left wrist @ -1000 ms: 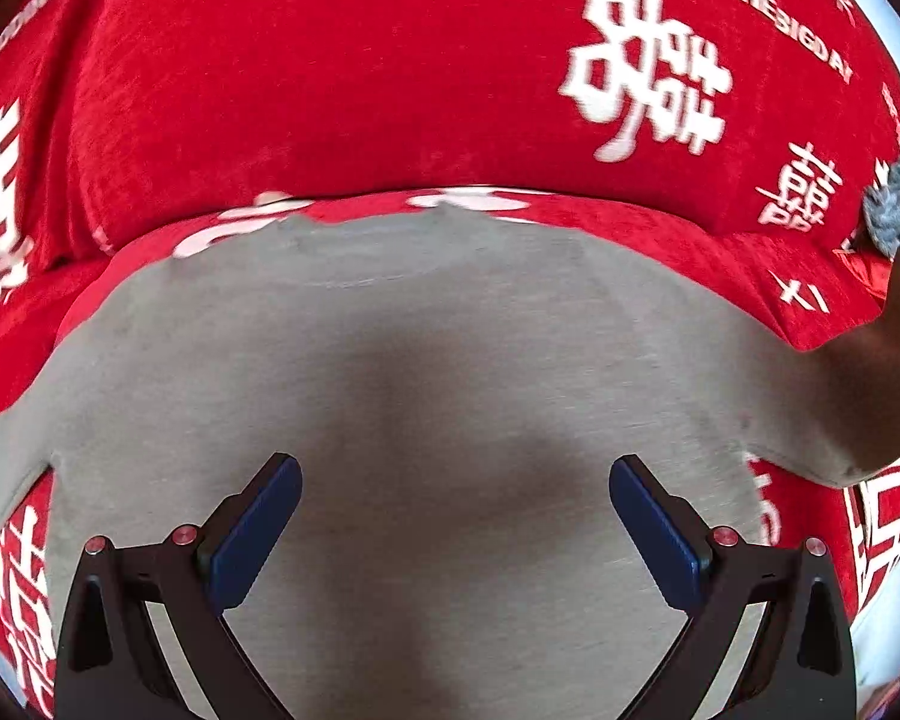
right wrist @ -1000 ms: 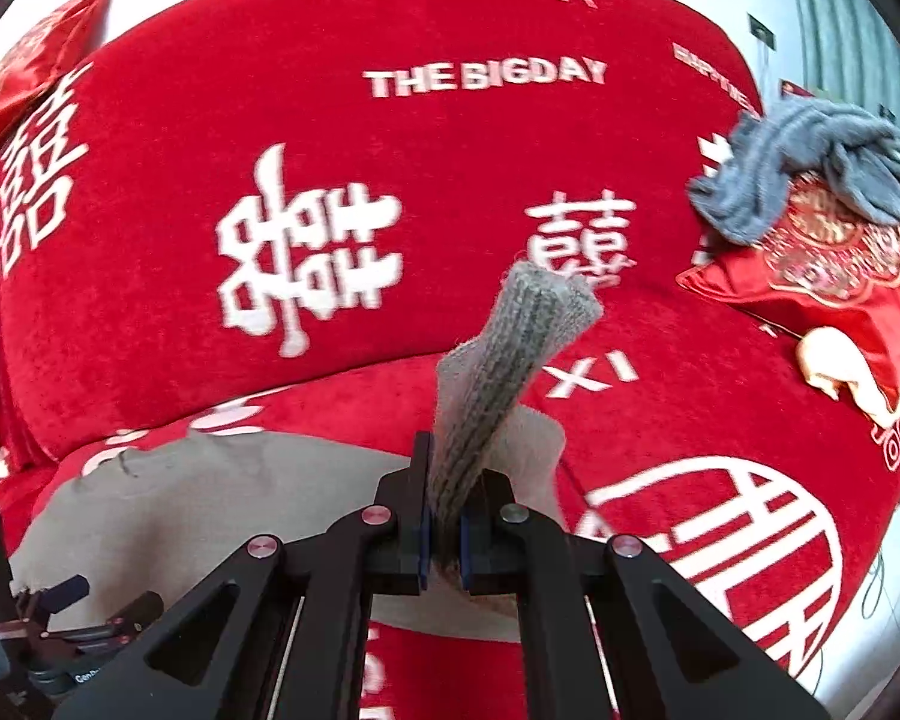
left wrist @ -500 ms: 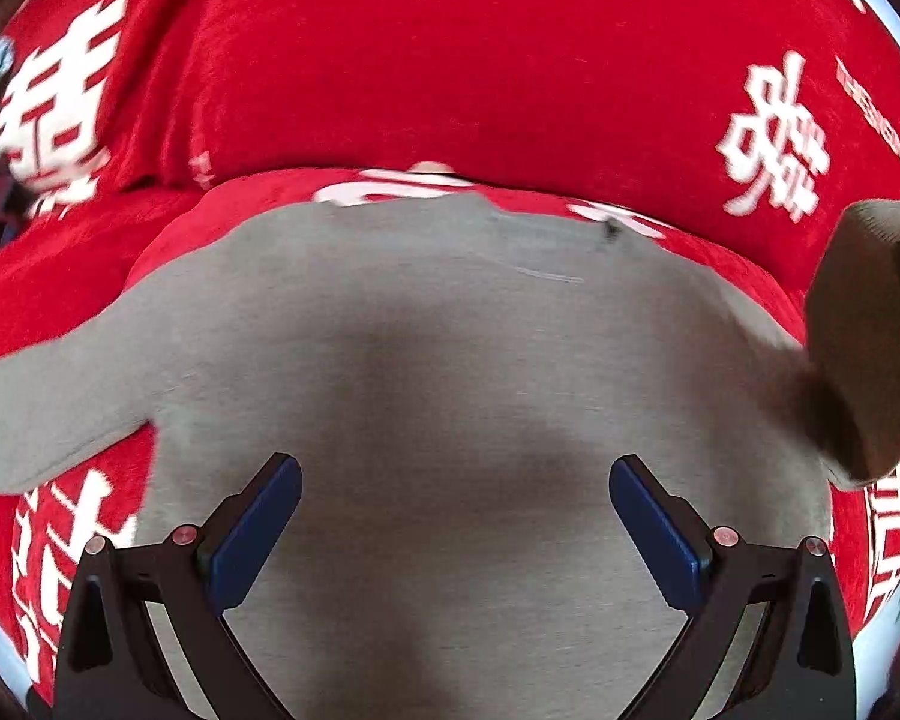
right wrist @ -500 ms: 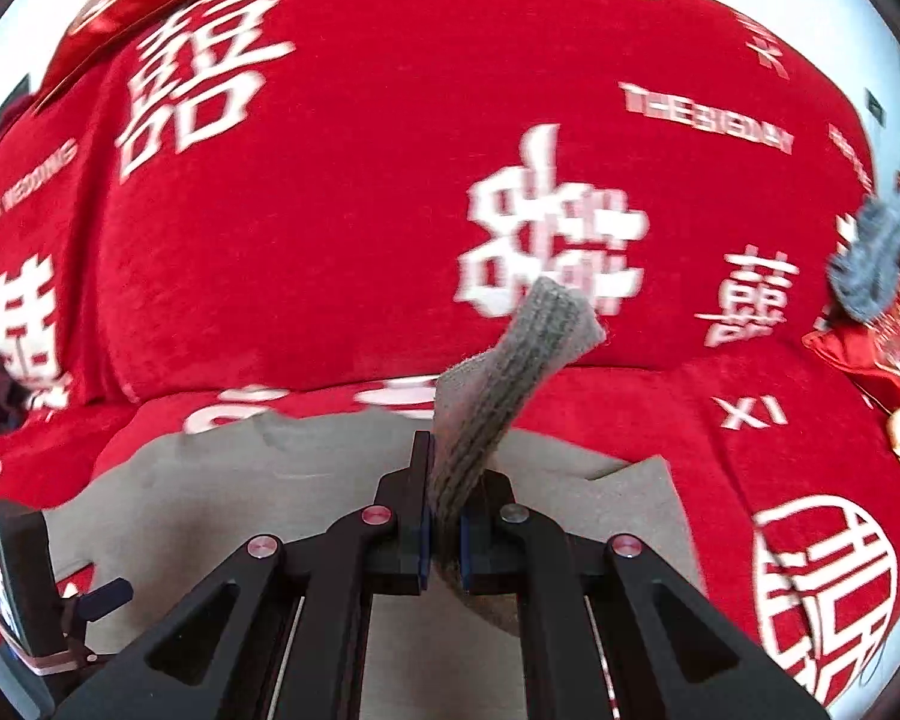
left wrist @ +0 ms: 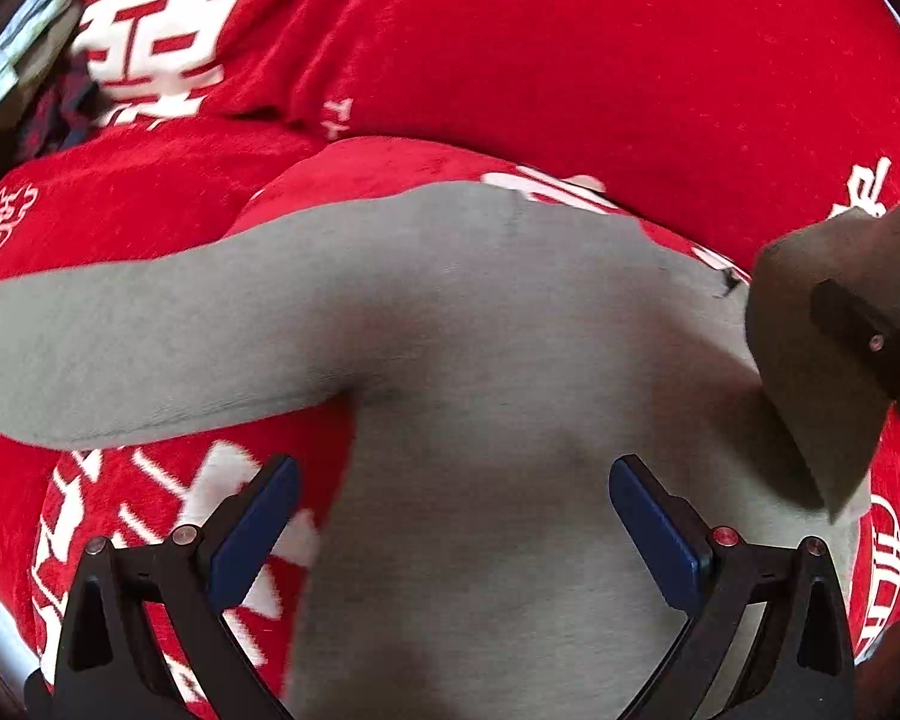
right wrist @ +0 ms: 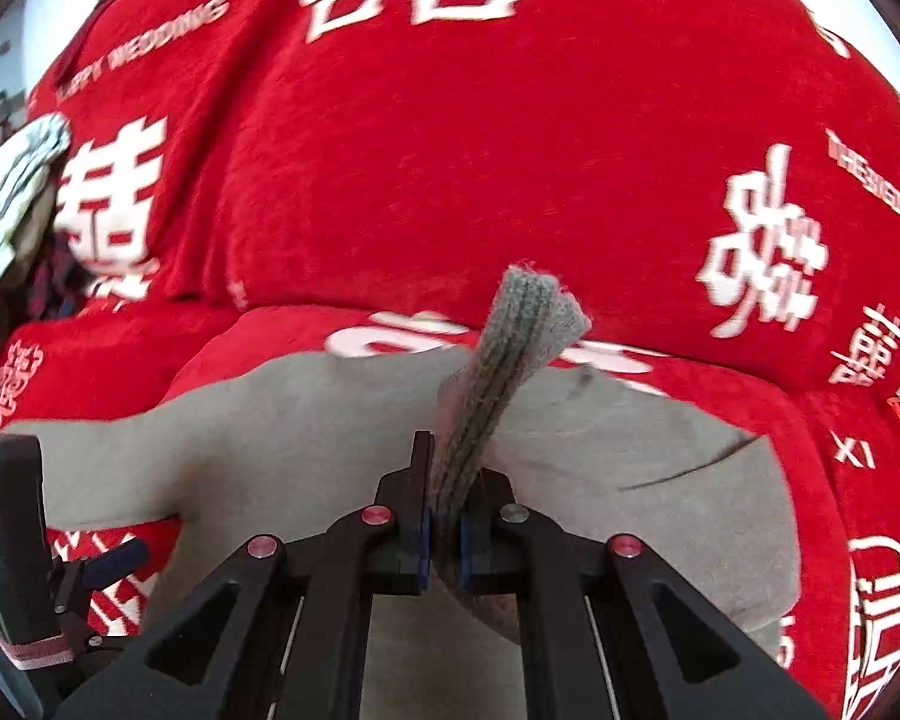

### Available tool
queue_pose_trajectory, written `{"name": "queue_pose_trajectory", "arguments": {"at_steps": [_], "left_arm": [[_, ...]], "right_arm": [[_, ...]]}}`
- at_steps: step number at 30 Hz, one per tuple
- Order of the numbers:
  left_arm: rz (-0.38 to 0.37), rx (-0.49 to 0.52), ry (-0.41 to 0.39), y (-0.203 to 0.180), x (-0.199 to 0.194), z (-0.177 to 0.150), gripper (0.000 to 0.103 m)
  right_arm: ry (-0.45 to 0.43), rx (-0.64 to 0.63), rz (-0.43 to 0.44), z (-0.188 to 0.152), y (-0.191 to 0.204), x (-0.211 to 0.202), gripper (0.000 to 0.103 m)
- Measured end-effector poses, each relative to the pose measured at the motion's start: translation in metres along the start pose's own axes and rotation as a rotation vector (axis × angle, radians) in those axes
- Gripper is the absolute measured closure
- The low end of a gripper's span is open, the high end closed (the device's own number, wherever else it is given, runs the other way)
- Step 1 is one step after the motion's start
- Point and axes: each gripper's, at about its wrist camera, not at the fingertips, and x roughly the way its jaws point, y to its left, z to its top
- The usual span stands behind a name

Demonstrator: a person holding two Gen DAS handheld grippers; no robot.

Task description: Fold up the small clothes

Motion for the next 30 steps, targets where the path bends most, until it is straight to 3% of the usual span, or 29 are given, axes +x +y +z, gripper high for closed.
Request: {"name": "queue_pose_trajectory", "arguments": {"at_steps": [7,16,19,21,22,26,30], "left_arm": [[0.003,-0.050,0.011,0.029,0.002,-0.004,0.000],[0.037,-0.109,-0.020,0.052,-0.011,-0.012,0.000],[0.040,-0.137,-0.029,0.062,-0.018,-0.014,0.000],[0.053,-0.150,-0.038,0.065,-0.023,-0.014,0.000],[0.050,-0.156,-0.039,0.065,-0.026,-0.013,0.000],[0.033,-0.129,-0.063,0.050,-0.040,-0.008,0.000],[-0.023,-0.043,-0.059,0.007,-0.047,-0.003,0.000]], "right_arm": [[0.076,-0.030,0.029,-0.013,0.028,0.026,0.096],[0.151,-0.013,0.171,-0.023,0.041,0.042,0.089],[0.154,0.010,0.267,-0.023,0.036,0.035,0.076],[0.121,0.035,0.297,-0.018,0.026,0.023,0.052],[0.092,0.047,0.301,-0.015,0.017,0.013,0.048],[0.021,0.093,0.259,-0.003,-0.027,-0.013,0.044],[0.047,0.152,0.061,-0.010,-0.102,-0.013,0.042]]}}
